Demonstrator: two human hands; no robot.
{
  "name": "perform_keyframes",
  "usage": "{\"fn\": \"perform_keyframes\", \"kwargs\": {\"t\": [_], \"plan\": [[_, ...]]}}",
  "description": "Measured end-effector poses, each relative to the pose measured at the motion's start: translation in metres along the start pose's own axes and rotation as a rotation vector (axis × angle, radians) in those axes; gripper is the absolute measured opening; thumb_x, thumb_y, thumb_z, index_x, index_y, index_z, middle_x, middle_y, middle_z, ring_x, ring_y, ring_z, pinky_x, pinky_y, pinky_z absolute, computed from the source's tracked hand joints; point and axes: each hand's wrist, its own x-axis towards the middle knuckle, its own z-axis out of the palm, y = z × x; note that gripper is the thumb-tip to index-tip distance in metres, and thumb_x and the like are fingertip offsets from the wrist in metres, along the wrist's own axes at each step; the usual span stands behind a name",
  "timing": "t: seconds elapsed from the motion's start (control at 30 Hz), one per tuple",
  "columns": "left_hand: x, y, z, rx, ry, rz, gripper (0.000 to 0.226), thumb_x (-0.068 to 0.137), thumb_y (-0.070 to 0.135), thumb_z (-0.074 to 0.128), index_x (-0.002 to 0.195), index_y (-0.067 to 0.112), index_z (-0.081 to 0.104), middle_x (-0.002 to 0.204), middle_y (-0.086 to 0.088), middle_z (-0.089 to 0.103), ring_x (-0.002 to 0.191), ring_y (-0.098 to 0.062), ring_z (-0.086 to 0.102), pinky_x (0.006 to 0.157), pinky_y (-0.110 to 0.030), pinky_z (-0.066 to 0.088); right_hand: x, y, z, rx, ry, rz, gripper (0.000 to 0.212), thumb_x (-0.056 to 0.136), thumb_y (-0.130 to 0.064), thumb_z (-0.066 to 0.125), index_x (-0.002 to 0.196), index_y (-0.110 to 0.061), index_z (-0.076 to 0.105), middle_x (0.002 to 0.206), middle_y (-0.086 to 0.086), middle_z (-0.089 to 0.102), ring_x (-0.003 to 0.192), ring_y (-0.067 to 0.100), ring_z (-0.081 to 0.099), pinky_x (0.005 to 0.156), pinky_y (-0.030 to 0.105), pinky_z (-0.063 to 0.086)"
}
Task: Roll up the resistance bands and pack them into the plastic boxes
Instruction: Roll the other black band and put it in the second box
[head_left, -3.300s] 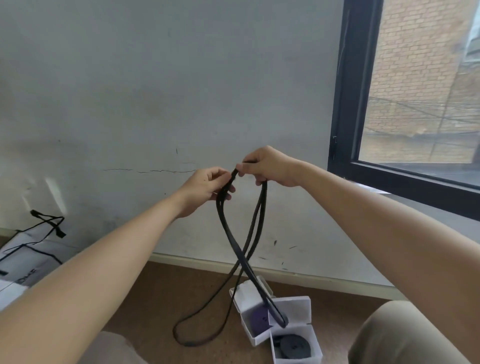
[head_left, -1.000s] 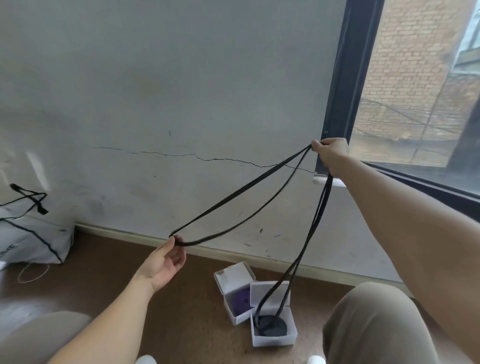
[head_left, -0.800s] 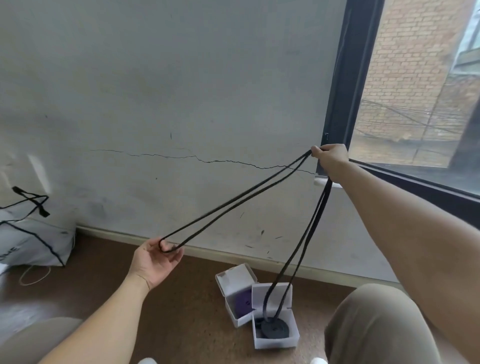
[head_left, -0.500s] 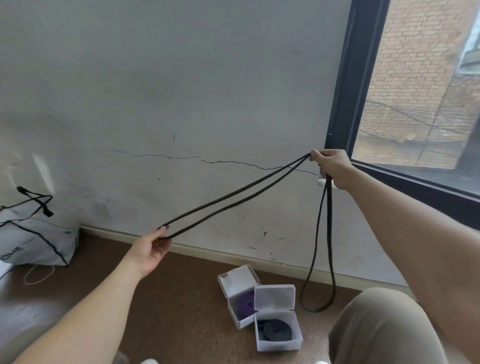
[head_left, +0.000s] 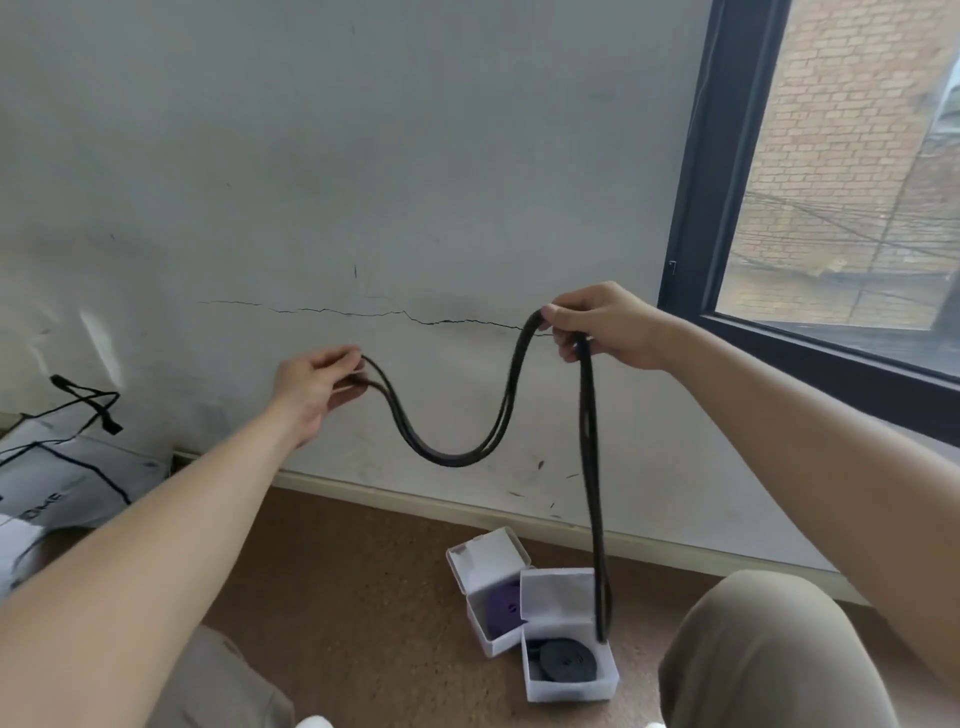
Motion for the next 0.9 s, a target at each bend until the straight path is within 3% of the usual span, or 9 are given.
{"fn": "perform_keyframes", "kwargs": {"t": [0.13,0.23,0.3,0.5,0.7,0.9], "plan": [[0.001,0.046,0.041,0.059,-0.083,0.147,0.010,0.095,0.002,0.067,0.096,0.010,0.072,0.079,-0.001,0.072,0.077,-0.015,0.068,0.071,-0.024,0.062,0.006,0.000,0.033,-0.001,-0.073,-0.079,0.024,0.101,-0.023,0.064,0.086,-0.008,0.074,0.082,0.010,0.069,0.079,0.020,0.066,0.083,0.035,0.060],[-0.003,0.064,0.063,0.090,-0.141,0.213,0.011,0.094,0.002,0.068,0.096,0.011,0.072,0.081,0.000,0.067,0.073,-0.009,0.067,0.074,-0.024,0.061,0.010,0.014,0.054,-0.228,-0.085,-0.097,0.022,0.098,-0.026,0.068,0.099,-0.005,0.076,0.086,0.002,0.071,0.079,0.010,0.065,0.076,0.027,0.059],[-0.007,0.066,0.072,0.117,-0.201,0.225,0.012,0.095,0.001,0.066,0.099,0.011,0.072,0.086,-0.002,0.065,0.075,-0.010,0.065,0.076,-0.024,0.061,0.011,0.030,0.070,-0.347,-0.136,-0.078,0.020,0.095,-0.027,0.073,0.098,-0.009,0.078,0.084,0.003,0.072,0.075,0.012,0.066,0.074,0.030,0.062],[-0.017,0.034,0.072,0.266,-0.270,0.181,0.023,0.096,-0.001,0.064,0.118,-0.001,0.068,0.092,-0.005,0.066,0.082,-0.013,0.065,0.077,-0.023,0.062,0.006,0.089,0.120,-0.623,-0.394,-0.041,0.022,0.093,-0.027,0.073,0.090,-0.005,0.076,0.081,0.010,0.076,0.068,0.016,0.073,0.070,0.029,0.058],[-0.013,-0.007,0.064,0.295,-0.213,0.150,0.012,0.093,-0.001,0.068,0.101,0.007,0.072,0.090,-0.007,0.068,0.073,-0.009,0.070,0.073,-0.024,0.062,0.011,0.146,0.143,-0.836,-0.526,-0.006,0.020,0.090,-0.026,0.074,0.078,-0.010,0.070,0.071,0.005,0.067,0.066,0.021,0.058,0.066,0.035,0.050],[-0.002,-0.028,0.074,0.257,-0.253,0.140,0.011,0.095,0.001,0.065,0.103,0.004,0.072,0.086,-0.006,0.067,0.070,-0.006,0.070,0.073,-0.024,0.062,0.020,0.179,0.144,-0.885,-0.570,0.055,0.019,0.088,-0.028,0.076,0.094,-0.010,0.076,0.087,0.011,0.072,0.082,0.030,0.066,0.076,0.040,0.057]]}}
